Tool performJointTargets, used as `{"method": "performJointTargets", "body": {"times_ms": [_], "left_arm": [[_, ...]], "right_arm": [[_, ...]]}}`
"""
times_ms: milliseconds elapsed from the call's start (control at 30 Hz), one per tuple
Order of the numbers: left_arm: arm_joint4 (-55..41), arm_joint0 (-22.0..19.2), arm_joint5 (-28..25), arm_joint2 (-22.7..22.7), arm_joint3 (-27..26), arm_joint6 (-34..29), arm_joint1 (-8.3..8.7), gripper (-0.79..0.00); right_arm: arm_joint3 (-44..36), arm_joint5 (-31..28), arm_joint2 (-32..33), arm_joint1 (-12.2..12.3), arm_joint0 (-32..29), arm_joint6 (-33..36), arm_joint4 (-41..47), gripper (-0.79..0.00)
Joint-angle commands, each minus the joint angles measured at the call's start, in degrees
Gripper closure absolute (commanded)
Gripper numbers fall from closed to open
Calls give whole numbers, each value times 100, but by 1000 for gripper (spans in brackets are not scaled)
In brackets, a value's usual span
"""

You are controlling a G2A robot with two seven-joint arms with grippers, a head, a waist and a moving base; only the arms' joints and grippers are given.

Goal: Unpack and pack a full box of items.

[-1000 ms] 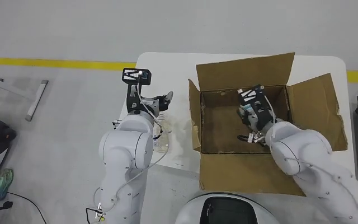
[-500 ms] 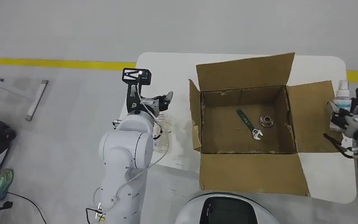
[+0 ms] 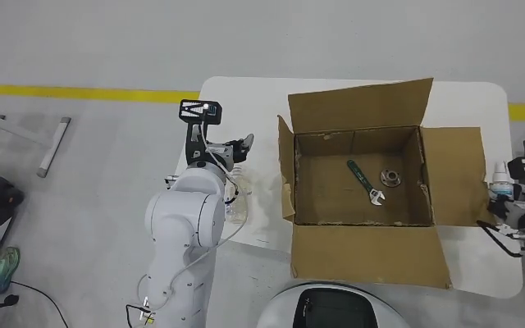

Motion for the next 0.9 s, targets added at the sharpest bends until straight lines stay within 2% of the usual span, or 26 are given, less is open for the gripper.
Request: {"method": "performJointTargets", "body": {"times_ms": [0,467,667,733,833,867], "left_arm": [[0,0,0,0,0,0,0,-785],[0,0,0,0,0,0,0,-785],[0,0,0,0,0,0,0,-785],[0,0,0,0,0,0,0,-785],[0,0,0,0,0,0,0,-785],[0,0,0,0,0,0,0,-785]], "right_arm": [[48,7,-124,6,-17,129,-239,0],[473,86,-647,-27,-86,385,-522,0],[722,27,-782,-31,58,372,-581,-188],[772,16,-816,-32,105,394,-602,-311],[783,1,-832,-31,171,428,-646,-360],[782,-1,-829,-30,182,440,-654,-416]]}}
